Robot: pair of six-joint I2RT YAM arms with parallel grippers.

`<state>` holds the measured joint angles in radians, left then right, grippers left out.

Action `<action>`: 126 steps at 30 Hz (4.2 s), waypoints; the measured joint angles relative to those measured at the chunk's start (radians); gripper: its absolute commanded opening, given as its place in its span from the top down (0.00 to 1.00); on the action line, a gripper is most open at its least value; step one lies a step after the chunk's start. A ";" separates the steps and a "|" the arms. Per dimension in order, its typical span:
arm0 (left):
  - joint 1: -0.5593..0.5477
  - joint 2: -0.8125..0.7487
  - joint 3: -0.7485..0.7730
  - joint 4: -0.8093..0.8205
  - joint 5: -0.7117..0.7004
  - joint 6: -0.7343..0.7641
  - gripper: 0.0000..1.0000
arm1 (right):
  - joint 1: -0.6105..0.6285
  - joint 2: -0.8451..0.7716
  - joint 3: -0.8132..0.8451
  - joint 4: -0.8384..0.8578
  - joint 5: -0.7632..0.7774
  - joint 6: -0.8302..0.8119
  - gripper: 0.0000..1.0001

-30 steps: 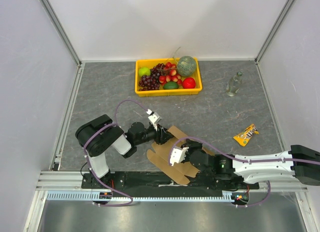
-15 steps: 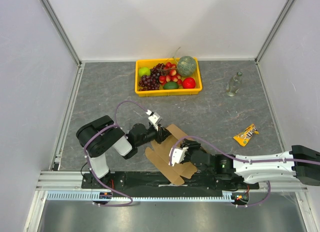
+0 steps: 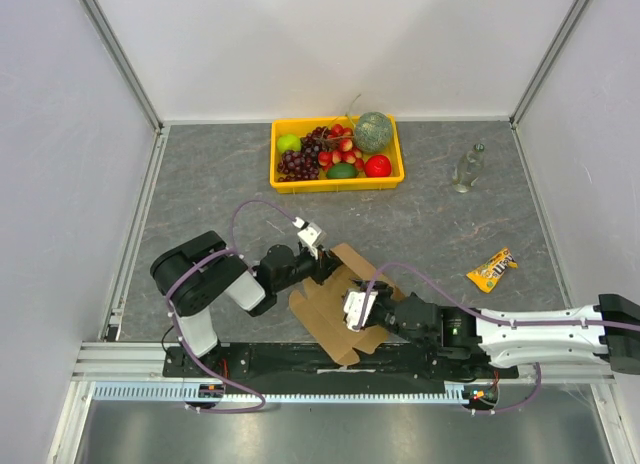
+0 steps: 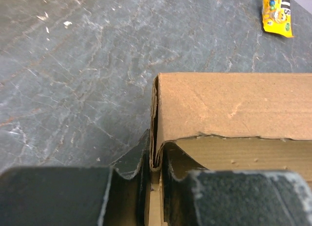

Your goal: Fold the paper box

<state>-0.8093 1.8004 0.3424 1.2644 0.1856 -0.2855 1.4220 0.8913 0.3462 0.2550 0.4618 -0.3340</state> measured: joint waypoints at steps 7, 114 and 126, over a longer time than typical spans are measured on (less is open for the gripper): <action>-0.001 -0.055 0.038 -0.071 -0.066 0.055 0.83 | -0.006 -0.047 0.016 0.101 -0.040 0.089 0.53; -0.122 -0.172 -0.128 0.037 -0.365 0.109 0.56 | -0.698 0.350 0.266 0.060 -0.314 0.681 0.89; -0.122 -0.623 -0.078 -0.389 -0.422 0.058 0.72 | -0.699 0.142 0.336 -0.331 -0.130 0.764 0.73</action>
<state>-0.9314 1.1778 0.2646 0.8753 -0.2363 -0.2276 0.7227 1.0336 0.6823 -0.0757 0.3313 0.4301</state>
